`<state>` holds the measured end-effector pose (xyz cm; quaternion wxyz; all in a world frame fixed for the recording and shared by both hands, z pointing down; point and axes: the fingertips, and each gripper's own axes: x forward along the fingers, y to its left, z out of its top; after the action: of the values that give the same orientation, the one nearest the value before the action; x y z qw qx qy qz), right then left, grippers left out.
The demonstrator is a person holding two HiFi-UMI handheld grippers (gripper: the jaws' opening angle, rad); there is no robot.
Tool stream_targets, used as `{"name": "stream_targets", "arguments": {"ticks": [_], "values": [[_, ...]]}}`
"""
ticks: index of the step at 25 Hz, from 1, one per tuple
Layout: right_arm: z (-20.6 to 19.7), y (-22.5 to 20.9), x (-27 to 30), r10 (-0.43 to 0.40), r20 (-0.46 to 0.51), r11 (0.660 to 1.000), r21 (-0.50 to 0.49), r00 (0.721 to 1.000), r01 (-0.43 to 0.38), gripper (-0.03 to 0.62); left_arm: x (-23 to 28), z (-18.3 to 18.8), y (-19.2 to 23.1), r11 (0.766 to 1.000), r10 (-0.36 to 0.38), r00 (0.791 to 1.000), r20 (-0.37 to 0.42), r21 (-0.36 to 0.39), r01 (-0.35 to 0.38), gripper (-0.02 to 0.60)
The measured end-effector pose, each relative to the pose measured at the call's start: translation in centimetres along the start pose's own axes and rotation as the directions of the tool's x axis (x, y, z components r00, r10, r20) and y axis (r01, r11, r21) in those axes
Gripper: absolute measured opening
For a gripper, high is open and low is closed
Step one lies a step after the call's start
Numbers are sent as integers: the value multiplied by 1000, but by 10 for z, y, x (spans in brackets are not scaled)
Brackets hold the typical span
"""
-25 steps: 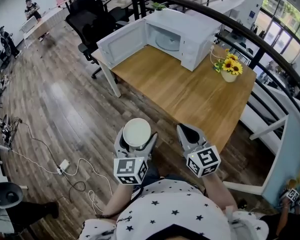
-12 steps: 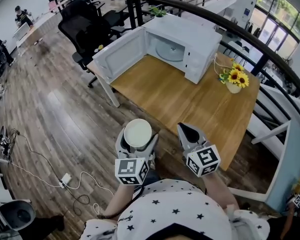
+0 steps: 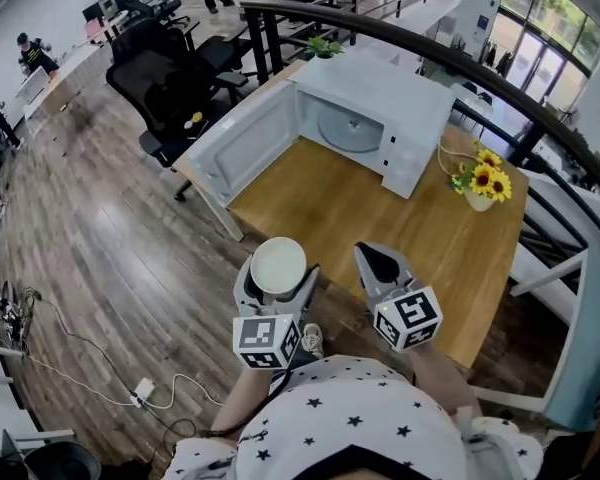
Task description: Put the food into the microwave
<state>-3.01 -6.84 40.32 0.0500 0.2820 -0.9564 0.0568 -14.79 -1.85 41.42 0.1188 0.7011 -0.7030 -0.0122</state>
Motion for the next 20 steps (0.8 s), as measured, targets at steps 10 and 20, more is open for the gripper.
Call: {"name": "stream_targets", "arguments": {"ticks": [10, 20], "values": [[10, -21, 63, -50, 5, 999, 8, 999, 50, 6, 59, 14, 40, 999, -54, 998, -20, 6, 54, 503], [10, -50, 96, -127, 5, 992, 20, 992, 127, 5, 112, 20, 58, 992, -123, 992, -35, 9, 123, 503]]}}
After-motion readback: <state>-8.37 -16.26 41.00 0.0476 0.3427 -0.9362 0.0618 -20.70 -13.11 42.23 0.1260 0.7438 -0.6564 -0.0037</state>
